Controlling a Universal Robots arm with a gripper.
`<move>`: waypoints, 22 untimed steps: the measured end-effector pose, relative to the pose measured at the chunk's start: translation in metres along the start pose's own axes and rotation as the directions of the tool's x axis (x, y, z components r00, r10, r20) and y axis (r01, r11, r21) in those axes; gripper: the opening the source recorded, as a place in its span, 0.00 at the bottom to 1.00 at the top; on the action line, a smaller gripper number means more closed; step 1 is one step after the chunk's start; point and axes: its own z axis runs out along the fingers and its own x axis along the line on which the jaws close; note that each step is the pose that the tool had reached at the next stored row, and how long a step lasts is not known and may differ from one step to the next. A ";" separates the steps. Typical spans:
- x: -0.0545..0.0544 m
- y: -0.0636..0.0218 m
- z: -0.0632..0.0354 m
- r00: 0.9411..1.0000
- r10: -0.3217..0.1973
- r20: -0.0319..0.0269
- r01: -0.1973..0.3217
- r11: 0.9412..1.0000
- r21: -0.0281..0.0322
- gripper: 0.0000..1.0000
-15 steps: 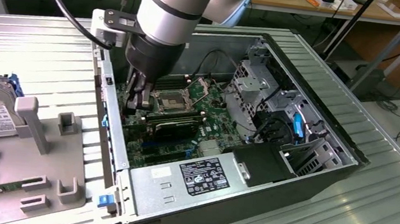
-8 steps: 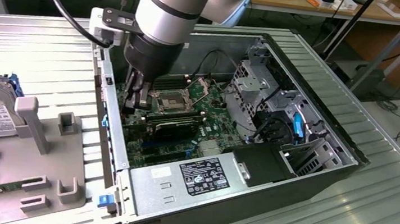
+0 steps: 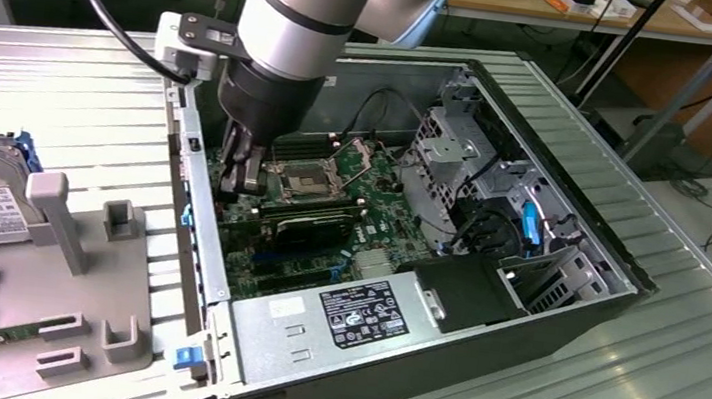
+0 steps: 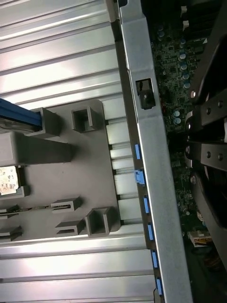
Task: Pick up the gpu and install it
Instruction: 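Press down on the gpu until it lock into place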
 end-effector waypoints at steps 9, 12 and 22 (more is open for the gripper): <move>0.001 -0.0003 -0.0001 1.000 0.000 -0.003 0.000 1.000 -0.009 0.11; -0.004 0.0009 -0.0023 1.000 0.002 -0.011 -0.003 1.000 -0.012 0.11; -0.003 0.0013 -0.0035 1.000 0.004 -0.015 -0.004 1.000 -0.019 0.11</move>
